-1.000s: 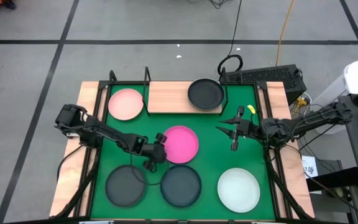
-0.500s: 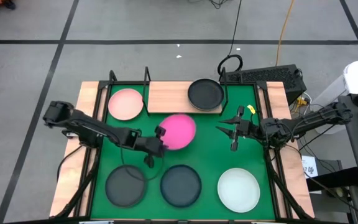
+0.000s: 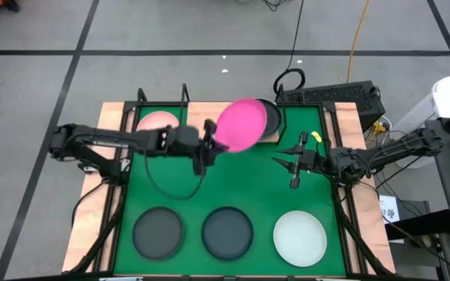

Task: Place and stack plates onto a shelf
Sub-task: Stack the pink plate on top of the black plate on the shelf

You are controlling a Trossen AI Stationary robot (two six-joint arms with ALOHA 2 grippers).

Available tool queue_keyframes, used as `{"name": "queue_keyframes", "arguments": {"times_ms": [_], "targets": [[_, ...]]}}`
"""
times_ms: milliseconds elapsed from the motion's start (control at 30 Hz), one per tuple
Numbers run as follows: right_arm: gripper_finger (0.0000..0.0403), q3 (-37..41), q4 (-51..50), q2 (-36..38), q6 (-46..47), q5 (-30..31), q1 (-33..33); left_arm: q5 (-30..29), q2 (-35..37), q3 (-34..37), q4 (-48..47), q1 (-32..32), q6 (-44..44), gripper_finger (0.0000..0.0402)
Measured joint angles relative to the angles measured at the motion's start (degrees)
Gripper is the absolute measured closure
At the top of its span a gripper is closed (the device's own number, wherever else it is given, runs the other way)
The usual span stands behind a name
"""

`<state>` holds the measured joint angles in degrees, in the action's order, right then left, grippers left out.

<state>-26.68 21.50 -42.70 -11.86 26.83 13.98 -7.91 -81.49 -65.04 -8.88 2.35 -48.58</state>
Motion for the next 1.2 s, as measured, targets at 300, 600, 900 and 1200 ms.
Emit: {"name": "queue_keyframes", "arguments": {"times_ms": [300,600,900,1200], "targets": [[0.0309,0.00,-2.02,3.16,-2.46,0.13,0.69,9.97,-7.53,-1.66,4.21,10.12,-0.42,0.0389],[0.0309,0.00,-5.82,9.14,-1.21,0.15,1.53,14.89,-17.62,-1.77,15.00,13.84,-4.50,0.0389],[0.0309,0.00,-6.99,9.23,-0.83,0.15,1.51,15.80,-23.15,-2.84,17.20,16.82,-6.49,0.0366],[0.0310,1.72,-5.01,9.28,-1.16,0.15,1.51,14.38,-23.35,-2.93,19.65,16.66,-4.84,0.0337]]}}
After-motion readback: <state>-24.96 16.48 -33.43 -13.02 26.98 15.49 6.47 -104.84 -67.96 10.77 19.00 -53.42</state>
